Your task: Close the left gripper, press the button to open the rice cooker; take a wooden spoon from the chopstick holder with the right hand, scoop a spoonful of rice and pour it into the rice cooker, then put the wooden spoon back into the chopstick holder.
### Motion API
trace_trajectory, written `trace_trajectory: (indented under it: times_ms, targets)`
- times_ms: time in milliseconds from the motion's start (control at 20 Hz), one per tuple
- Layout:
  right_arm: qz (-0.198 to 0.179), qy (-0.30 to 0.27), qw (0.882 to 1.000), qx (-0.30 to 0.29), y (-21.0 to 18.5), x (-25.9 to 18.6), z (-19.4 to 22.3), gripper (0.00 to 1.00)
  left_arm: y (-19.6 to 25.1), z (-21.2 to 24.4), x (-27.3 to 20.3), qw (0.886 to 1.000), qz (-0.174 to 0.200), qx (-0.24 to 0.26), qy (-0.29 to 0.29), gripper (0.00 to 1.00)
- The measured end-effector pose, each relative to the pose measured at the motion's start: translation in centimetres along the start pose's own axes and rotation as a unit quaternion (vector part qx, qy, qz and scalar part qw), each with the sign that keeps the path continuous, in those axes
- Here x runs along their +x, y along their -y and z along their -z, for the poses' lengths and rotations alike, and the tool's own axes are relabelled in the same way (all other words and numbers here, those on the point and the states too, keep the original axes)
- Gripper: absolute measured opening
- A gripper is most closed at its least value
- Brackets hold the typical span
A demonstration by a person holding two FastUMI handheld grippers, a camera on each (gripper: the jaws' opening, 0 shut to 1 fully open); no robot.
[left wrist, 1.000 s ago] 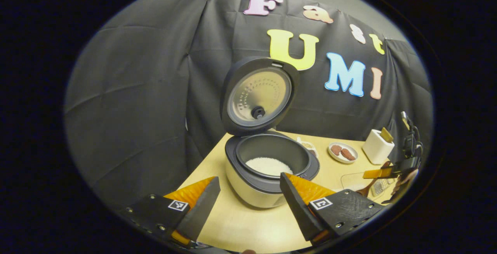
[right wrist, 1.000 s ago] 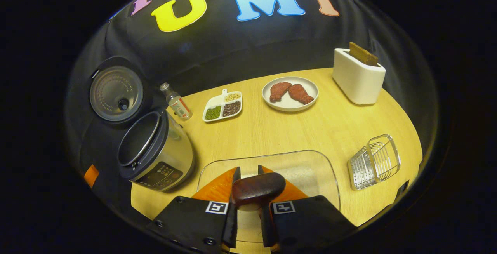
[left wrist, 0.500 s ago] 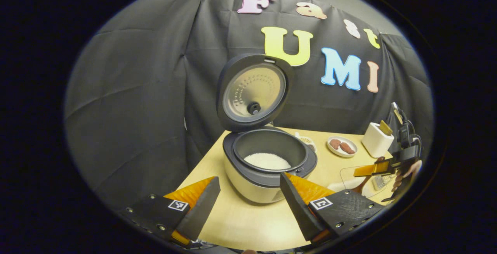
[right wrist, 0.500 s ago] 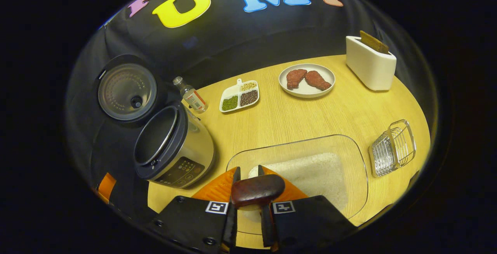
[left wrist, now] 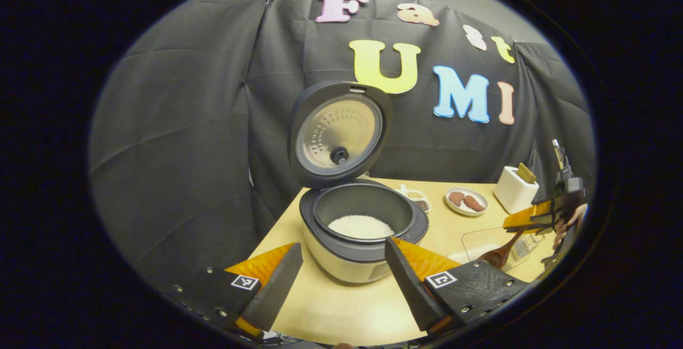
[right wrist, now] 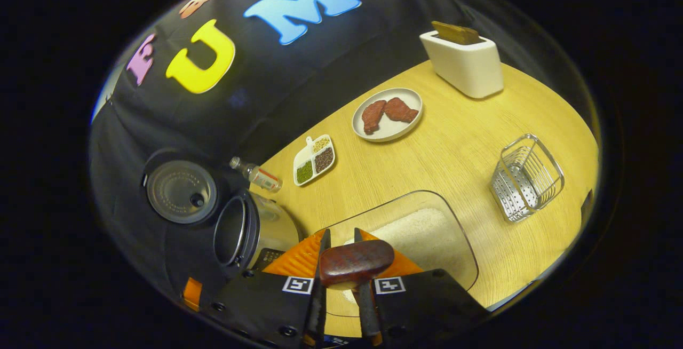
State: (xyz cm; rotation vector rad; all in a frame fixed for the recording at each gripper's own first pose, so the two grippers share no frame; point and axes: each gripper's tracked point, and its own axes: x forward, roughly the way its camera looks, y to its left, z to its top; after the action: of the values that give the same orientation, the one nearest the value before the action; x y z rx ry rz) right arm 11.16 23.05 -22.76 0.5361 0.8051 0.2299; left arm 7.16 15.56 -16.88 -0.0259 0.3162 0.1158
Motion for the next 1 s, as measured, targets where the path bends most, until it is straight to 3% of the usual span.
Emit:
trace_trajectory:
  times_ms: [400,450,700,800,1000]
  targets:
    - [-0.004,0.047,0.995,0.089,1.7,-3.2,-5.5,0.27,1.1,0.0,0.8,1.0,0.008,0.011,-0.001,0.97]
    - [-0.008,0.05,0.993,0.104,1.6,-3.5,-6.3,0.24,1.1,0.1,0.8,1.0,0.007,0.011,-0.004,0.99]
    - [-0.037,0.056,0.986,0.152,0.0,-4.0,-9.4,0.27,0.5,0.3,1.0,1.0,-0.002,0.003,-0.009,0.97]
    - [-0.057,0.052,0.983,0.165,-1.5,-4.2,-10.4,0.24,0.1,0.3,1.2,1.0,-0.009,0.006,-0.011,0.97]
    - [-0.108,0.031,0.974,0.195,-5.7,-4.0,-11.6,0.27,-1.0,-0.2,1.3,1.0,-0.023,-0.002,-0.006,0.97]
